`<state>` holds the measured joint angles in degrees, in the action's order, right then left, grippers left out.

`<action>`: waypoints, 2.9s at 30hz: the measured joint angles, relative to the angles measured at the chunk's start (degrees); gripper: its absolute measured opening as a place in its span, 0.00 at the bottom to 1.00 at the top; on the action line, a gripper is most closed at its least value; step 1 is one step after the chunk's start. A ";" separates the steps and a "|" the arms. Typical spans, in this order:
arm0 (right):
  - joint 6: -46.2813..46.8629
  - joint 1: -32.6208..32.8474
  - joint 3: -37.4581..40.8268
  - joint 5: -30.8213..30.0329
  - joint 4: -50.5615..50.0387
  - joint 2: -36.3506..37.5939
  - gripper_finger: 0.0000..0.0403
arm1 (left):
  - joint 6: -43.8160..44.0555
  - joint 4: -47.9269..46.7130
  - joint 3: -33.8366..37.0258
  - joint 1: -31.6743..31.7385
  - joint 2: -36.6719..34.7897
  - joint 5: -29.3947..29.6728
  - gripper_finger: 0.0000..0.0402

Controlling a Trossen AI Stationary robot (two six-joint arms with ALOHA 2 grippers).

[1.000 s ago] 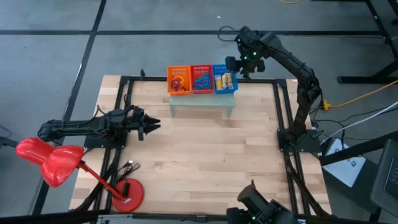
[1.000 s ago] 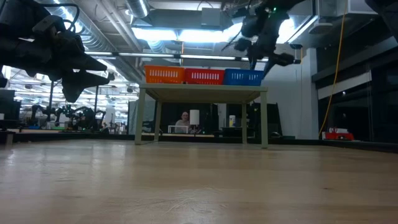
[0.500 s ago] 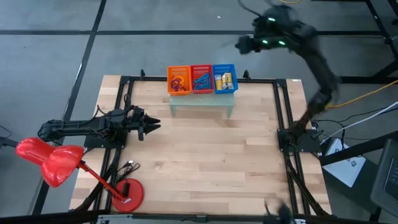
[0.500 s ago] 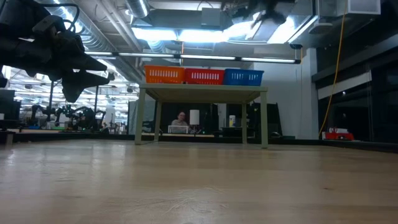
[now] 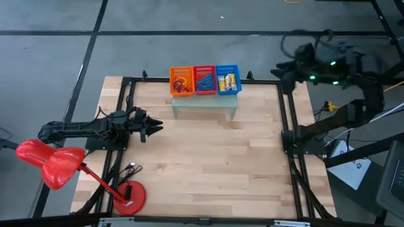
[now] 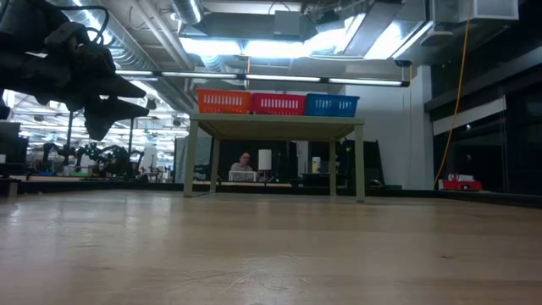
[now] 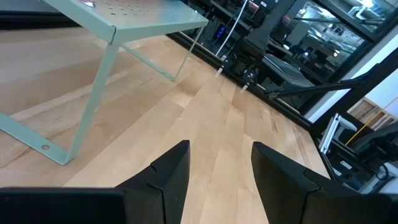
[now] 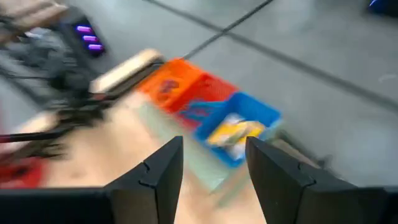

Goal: Pick & Place Office Desk Supplies
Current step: Return to Home Position

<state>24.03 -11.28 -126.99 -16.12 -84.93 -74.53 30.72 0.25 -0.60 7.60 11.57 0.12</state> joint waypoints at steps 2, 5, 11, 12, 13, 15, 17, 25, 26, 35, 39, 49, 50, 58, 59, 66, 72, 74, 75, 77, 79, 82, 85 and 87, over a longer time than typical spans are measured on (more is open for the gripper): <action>-2.57 5.43 6.63 -5.72 5.26 2.19 0.44 | 0.00 0.02 0.01 0.00 0.33 0.00 0.42; -10.96 11.25 21.64 -4.76 22.79 8.51 0.44 | 0.00 0.02 0.02 0.00 1.09 0.00 0.42; -12.89 13.22 56.71 -2.05 51.59 29.14 0.44 | 0.00 0.00 0.02 0.00 3.12 0.00 0.42; -12.71 13.25 62.07 -1.20 56.52 33.28 0.44 | 0.00 0.00 0.00 0.00 3.49 0.00 0.42; -12.71 13.30 67.00 -0.27 61.38 37.59 0.44 | 0.00 0.00 0.02 0.00 3.86 0.00 0.42; -12.47 13.42 75.57 3.06 67.62 46.03 0.44 | 0.00 0.00 0.02 0.00 4.52 0.00 0.42; -11.37 13.54 81.88 5.95 72.09 52.24 0.44 | 0.00 0.00 0.01 0.00 5.06 0.02 0.42; -14.36 13.59 95.81 6.46 68.98 69.80 0.44 | 0.00 0.08 0.02 0.00 6.82 0.04 0.42; -14.73 13.59 96.85 6.56 68.63 71.39 0.44 | 0.00 0.11 0.02 0.00 6.82 0.04 0.42; -8.30 13.61 109.00 8.53 69.03 74.41 0.44 | 0.00 0.29 0.00 -0.09 7.33 0.17 0.42; -8.37 13.63 113.32 11.89 74.22 74.59 0.44 | 0.00 0.59 0.00 -0.09 7.45 0.28 0.42; -6.83 13.63 123.49 18.53 79.50 74.56 0.44 | 0.00 0.87 -0.03 -0.09 7.45 0.33 0.42; -6.46 13.63 124.16 18.51 79.63 74.54 0.44 | 0.00 0.91 -0.03 -0.09 7.45 0.31 0.42; -9.52 13.63 124.32 17.16 80.98 73.44 0.44 | 0.00 1.05 -0.03 -0.09 7.45 0.28 0.42; -9.52 13.63 124.32 17.18 80.94 73.28 0.44 | 0.00 1.12 -0.03 -0.09 7.45 0.31 0.42; -2.41 13.63 124.31 17.64 80.90 73.03 0.44 | 0.00 1.22 -0.03 -0.09 7.45 0.31 0.42; 0.87 13.63 124.29 17.63 80.90 73.03 0.44 | 0.00 1.22 -0.03 -0.09 7.45 0.31 0.42; 0.89 13.63 124.29 17.64 80.90 73.03 0.44 | 0.00 1.22 -0.03 -0.09 7.45 0.31 0.42; 0.92 13.63 124.29 17.62 80.90 73.03 0.44 | 0.00 1.22 -0.03 -0.09 7.45 0.31 0.42; 0.92 13.63 124.29 17.64 80.90 73.03 0.44 | 0.00 1.22 -0.03 -0.09 7.45 0.31 0.42; 0.92 13.63 124.29 17.64 80.90 73.03 0.44 | 0.00 1.22 -0.03 -0.09 7.45 0.30 0.42; 0.92 13.63 124.29 17.64 80.90 73.03 0.44 | 0.00 1.22 -0.04 -0.09 7.45 0.31 0.42; 0.92 13.63 124.29 17.64 80.90 73.03 0.44 | 0.00 1.22 -0.03 -0.09 7.45 0.31 0.42; 0.92 13.63 124.29 17.64 80.90 73.03 0.44 | 0.00 1.22 -0.03 -0.09 7.45 0.31 0.42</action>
<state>24.95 2.35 -2.70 1.52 -4.03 -1.50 30.72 1.48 -0.62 7.51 19.03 0.43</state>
